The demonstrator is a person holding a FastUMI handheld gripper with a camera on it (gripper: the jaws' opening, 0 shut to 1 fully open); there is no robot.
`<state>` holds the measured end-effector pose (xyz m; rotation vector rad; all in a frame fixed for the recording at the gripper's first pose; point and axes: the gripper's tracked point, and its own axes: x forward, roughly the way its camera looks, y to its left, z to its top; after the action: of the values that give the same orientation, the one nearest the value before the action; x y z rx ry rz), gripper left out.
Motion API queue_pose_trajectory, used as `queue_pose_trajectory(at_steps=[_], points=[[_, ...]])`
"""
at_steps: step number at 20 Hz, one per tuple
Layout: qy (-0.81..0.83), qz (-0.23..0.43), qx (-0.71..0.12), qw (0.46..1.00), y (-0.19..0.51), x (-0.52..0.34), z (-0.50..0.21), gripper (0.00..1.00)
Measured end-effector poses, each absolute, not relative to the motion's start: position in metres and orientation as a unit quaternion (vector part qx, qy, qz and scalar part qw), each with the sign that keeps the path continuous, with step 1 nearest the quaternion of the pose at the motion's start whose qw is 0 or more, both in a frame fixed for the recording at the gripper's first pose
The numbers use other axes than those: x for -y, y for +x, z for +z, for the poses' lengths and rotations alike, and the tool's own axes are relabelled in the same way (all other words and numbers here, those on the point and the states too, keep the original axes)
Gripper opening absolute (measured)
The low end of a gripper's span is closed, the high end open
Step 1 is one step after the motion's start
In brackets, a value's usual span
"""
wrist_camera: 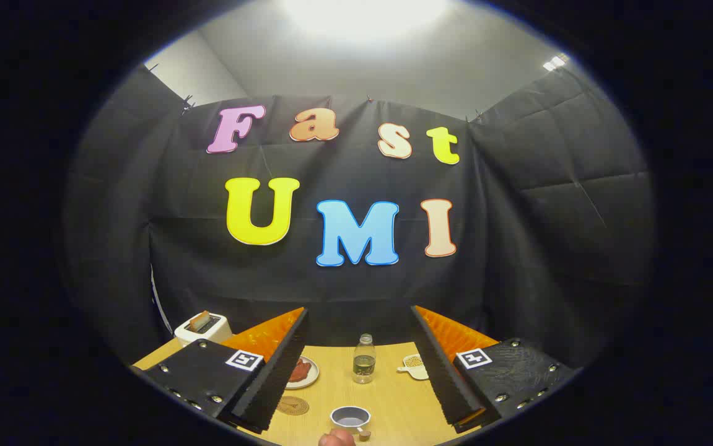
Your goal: Take the bottle from table, then pour the juice into the cup, finally place the bottle on the coaster
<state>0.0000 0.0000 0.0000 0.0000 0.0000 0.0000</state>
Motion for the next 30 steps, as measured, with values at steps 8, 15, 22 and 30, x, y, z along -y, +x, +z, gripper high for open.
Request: queue_pose_trajectory(at_steps=[8, 15, 22, 30], points=[[0.004, 0.020, -0.006, 1.000, 0.009, 0.012, 0.002, 0.98], [0.000, 0.032, -0.018, 0.999, 0.015, 0.014, -0.006, 0.98], [-0.028, 0.013, -0.019, 0.999, 0.022, -0.006, -0.025, 0.98], [-0.036, 0.025, -0.025, 0.999, 0.014, -0.056, -0.077, 0.98]])
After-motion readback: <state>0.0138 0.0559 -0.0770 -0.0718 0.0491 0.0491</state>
